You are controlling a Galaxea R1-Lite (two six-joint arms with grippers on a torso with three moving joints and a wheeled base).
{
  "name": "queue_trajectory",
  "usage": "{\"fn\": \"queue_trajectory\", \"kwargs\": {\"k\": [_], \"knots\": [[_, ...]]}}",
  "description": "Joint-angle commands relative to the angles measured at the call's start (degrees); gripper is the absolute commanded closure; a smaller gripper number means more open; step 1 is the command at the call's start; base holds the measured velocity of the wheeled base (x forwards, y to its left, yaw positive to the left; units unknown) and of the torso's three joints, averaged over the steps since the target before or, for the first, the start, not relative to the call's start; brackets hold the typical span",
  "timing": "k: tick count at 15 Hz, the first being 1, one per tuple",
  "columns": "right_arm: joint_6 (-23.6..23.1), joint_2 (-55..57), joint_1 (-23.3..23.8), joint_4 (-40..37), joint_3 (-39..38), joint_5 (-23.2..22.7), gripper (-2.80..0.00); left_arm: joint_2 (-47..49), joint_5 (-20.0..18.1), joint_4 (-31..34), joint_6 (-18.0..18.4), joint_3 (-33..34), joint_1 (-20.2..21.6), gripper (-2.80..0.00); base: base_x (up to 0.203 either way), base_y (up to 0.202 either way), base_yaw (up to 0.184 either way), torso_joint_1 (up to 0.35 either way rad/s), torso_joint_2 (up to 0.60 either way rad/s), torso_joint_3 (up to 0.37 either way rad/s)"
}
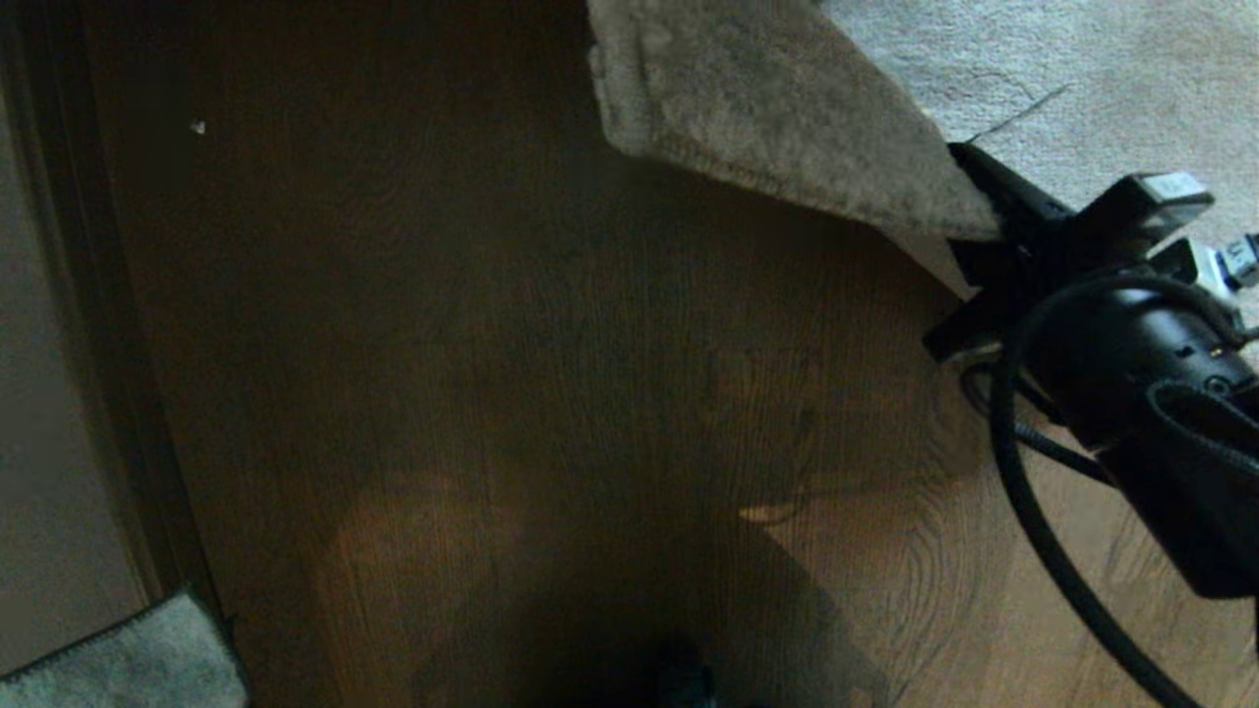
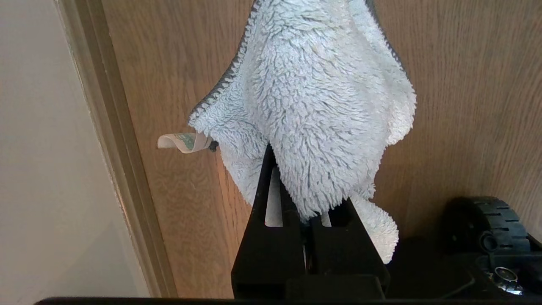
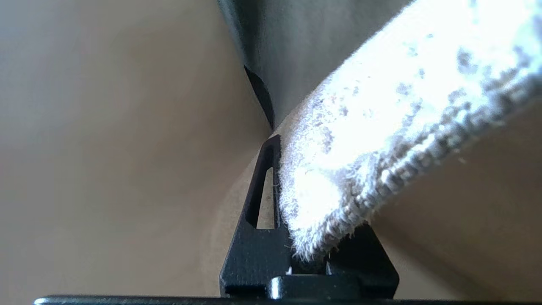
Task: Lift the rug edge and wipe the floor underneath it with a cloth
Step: Lift up the carpet
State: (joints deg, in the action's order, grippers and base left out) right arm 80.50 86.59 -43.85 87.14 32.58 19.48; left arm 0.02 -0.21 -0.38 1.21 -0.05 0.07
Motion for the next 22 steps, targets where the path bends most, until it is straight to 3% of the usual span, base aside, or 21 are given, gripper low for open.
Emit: {"fn": "queue_trajectory", "kwargs": {"k": [1, 5, 11, 19, 22], "knots": [[3.24, -3.13, -0.01, 2.81, -4.31, -2.69, 0.00, -0.02, -0.31, 0.03, 0.11, -0.03, 0.01, 0.00, 0.000, 0.000, 0.000, 0.000, 0.00, 0.000], [12.29, -6.04, -0.01, 2.81, -10.08, -9.22, 0.00, -0.02, -0.31, 0.03, 0.11, -0.04, 0.01, 0.00, 0.000, 0.000, 0.000, 0.000, 0.00, 0.000], [14.42, -4.58, -0.09, 2.81, -10.18, -9.52, 0.00, -0.02, -0.31, 0.26, 0.11, -0.04, 0.01, 0.00, 0.000, 0.000, 0.000, 0.000, 0.00, 0.000], [14.62, 9.46, -0.09, 2.81, -7.62, -12.51, 0.00, -0.02, -0.31, 0.20, 0.11, -0.04, 0.01, 0.00, 0.000, 0.000, 0.000, 0.000, 0.00, 0.000], [15.48, 13.43, -0.01, 2.81, -5.92, -16.59, 0.00, -0.02, -0.31, 0.20, 0.11, -0.04, 0.01, 0.00, 0.000, 0.000, 0.000, 0.000, 0.00, 0.000]]}}
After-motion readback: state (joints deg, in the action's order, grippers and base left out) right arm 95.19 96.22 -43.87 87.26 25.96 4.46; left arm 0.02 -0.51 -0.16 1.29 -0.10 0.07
